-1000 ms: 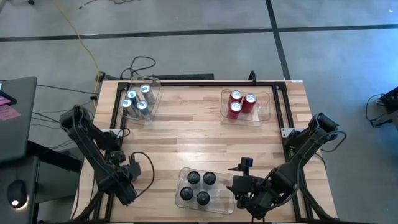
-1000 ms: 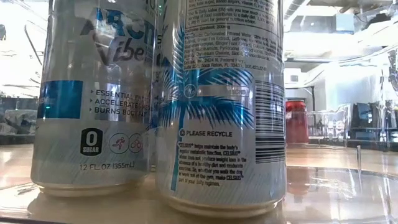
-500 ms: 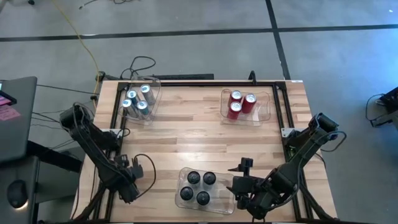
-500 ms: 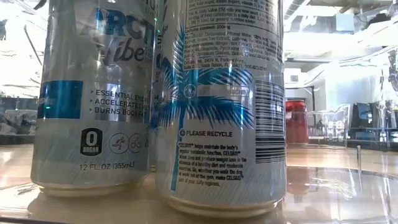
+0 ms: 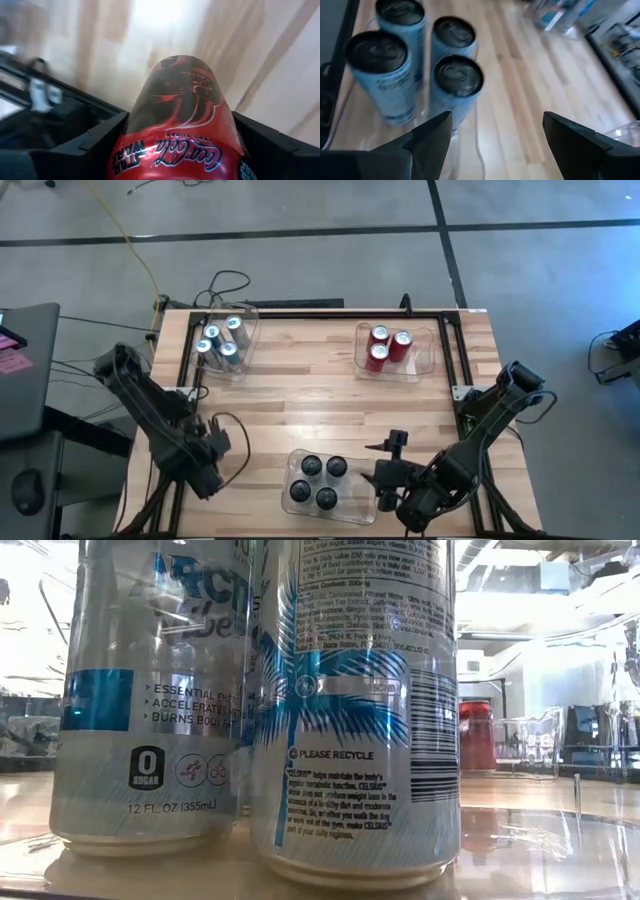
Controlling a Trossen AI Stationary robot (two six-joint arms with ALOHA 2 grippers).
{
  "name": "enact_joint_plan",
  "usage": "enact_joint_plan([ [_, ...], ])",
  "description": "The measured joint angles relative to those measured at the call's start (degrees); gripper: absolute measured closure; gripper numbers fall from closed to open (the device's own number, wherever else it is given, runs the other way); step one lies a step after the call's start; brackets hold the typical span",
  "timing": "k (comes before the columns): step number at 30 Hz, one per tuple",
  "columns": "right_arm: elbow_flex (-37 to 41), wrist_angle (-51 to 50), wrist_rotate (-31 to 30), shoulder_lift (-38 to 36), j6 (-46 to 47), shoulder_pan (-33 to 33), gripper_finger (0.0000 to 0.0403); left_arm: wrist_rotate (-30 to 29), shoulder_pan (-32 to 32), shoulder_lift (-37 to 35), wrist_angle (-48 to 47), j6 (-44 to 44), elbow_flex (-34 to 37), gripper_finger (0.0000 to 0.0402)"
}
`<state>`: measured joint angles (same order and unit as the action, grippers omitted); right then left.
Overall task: Sort soda cans
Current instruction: Put the red soda can into the top right transparent bin
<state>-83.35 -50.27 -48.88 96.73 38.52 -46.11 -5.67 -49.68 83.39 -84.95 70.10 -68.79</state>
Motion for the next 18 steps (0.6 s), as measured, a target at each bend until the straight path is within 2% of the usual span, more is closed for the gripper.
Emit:
enact_joint_plan([
  [3, 0.0, -0.1, -2.1, -0.9, 0.0, -0.1, 0.0074, -3.1, 3.0, -1.6, -5.0, -0.9, -4.0, 0.0095],
  [5, 0.0, -0.1, -2.5, -1.8, 0.0, -0.1, 0.0074, -4.9, 6.1, -3.1, -5.1, -2.9, -5.8, 0.0095],
  [10, 0.0, -0.5, -3.8, -4.1, 1.2, -0.3, 0.0074, -8.1, 17.9, -5.6, -4.9, -10.2, -7.9, 0.0095],
  [14, 0.0, -4.1, -6.0, -6.9, 9.9, -0.4, 0.0074, -9.3, 29.3, -5.4, -2.3, -20.0, -8.0, 0.0095],
  [18, 0.0, -14.7, -8.3, -9.2, 23.0, -0.5, 0.0074, -10.3, 39.3, -4.2, 7.8, -30.7, -8.0, 0.0095],
])
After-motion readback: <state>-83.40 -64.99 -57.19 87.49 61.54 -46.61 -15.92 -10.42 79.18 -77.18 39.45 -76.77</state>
